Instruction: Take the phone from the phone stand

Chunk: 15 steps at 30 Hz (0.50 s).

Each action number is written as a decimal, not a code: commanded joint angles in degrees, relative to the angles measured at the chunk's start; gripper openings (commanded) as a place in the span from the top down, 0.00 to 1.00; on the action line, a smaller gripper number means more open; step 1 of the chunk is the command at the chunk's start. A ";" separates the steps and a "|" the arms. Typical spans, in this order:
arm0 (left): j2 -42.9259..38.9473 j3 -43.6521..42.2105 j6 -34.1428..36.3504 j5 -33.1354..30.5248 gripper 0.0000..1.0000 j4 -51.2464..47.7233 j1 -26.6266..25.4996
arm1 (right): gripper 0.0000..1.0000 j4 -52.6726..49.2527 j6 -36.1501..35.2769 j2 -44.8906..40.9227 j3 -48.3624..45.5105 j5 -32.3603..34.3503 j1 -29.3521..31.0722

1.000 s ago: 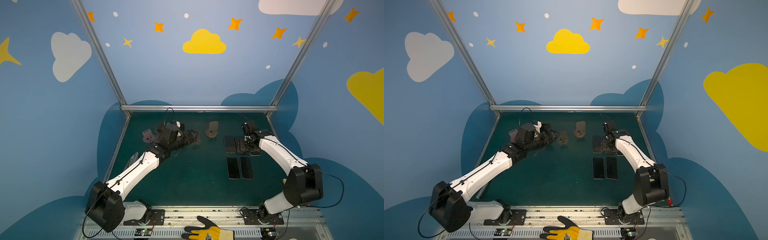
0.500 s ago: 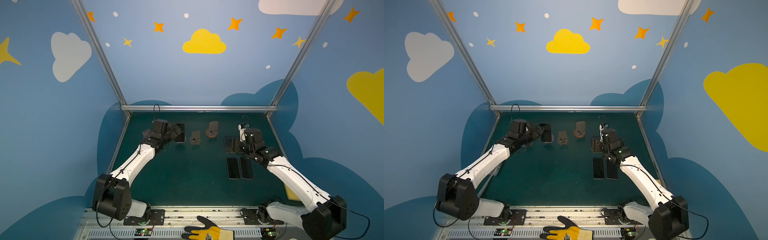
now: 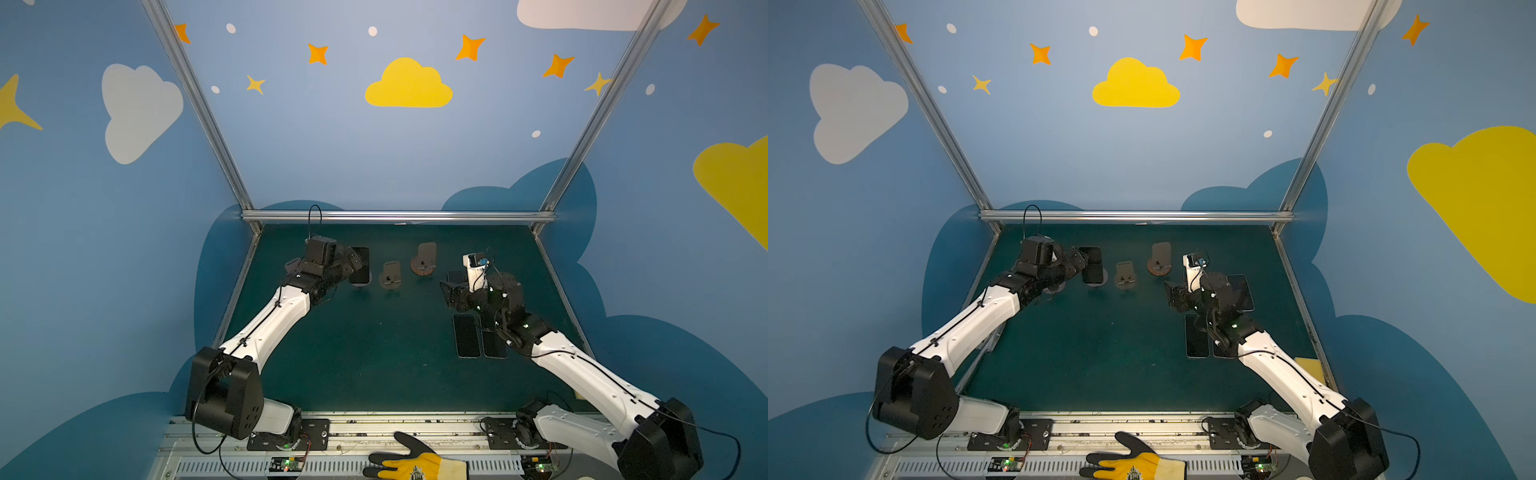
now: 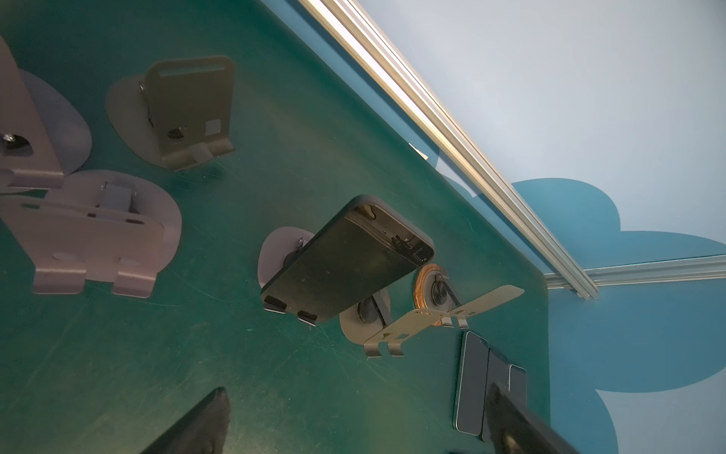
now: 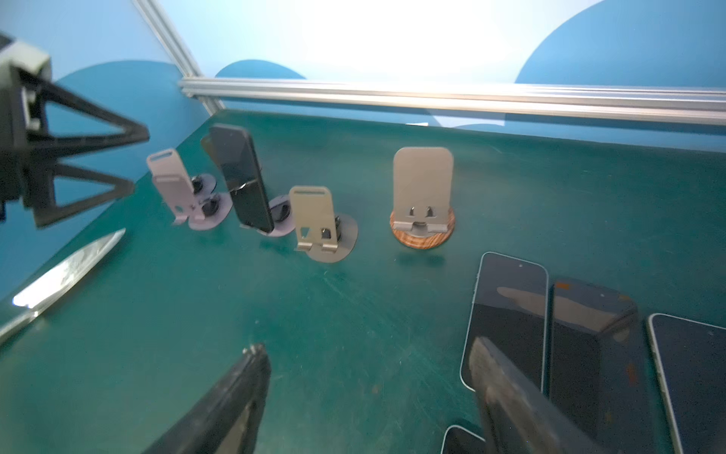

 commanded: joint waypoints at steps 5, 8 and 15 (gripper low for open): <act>0.87 1.06 4.44 -0.69 0.00 0.75 -0.75 | 0.20 8.61 -1.66 -3.62 -5.82 2.35 2.25; 1.24 1.46 6.66 -1.48 0.00 0.89 -0.98 | 0.21 9.43 -1.45 -5.74 -8.54 3.65 3.64; 0.95 0.90 13.79 -4.22 0.00 2.82 -2.41 | 0.21 7.25 5.97 -8.47 -12.74 4.29 5.08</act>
